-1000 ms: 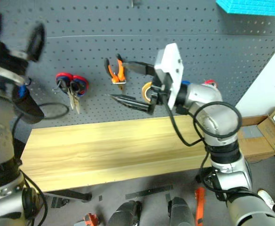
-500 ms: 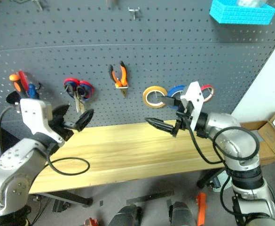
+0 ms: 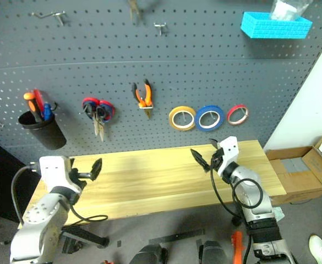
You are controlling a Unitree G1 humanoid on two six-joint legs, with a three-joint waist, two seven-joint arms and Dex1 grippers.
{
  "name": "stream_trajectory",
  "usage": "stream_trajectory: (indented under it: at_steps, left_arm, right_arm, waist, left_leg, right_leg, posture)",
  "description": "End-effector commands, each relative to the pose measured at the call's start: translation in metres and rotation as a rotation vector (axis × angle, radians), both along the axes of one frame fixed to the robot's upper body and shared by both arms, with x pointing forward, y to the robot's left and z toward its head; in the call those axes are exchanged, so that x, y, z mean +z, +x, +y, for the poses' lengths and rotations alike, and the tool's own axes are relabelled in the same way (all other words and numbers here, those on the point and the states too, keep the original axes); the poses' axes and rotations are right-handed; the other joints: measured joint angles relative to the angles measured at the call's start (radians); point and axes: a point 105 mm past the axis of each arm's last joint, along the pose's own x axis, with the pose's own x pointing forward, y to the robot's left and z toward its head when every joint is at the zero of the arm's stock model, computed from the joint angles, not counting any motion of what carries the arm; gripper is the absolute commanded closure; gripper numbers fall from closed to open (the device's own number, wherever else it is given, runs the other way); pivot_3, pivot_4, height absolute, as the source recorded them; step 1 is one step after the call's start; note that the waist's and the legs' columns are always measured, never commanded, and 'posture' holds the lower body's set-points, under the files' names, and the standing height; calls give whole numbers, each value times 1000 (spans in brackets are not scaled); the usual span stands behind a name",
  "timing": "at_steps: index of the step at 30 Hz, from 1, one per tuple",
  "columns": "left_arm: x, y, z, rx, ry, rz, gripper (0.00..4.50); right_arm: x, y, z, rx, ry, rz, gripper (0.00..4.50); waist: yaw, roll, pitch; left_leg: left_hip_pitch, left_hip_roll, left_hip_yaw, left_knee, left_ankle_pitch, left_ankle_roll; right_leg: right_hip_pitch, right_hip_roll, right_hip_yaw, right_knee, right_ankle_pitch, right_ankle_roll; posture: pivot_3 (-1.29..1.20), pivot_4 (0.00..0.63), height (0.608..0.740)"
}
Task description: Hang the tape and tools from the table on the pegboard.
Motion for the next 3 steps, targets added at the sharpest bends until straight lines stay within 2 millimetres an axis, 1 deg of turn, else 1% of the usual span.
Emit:
stream_trajectory:
  at_steps: [1,3]
  left_arm:
    - [4,0,-1,11,15,-44,52]
    - [4,-2,2,34,36,-62,52]
  right_arm:
    - [-5,1,-13,-46,-43,-39,0]
    - [-6,1,-15,-52,-37,-37,0]
  waist:
    - [1,0,-5]
    - [1,1,-7]
  left_leg:
    - [1,0,0,0,0,0]
    - [1,0,0,0,0,0]
  right_leg:
    - [0,0,0,0,0,0]
    - [1,0,0,0,0,0]
  posture:
    - [14,44,740]
    - [13,42,740]
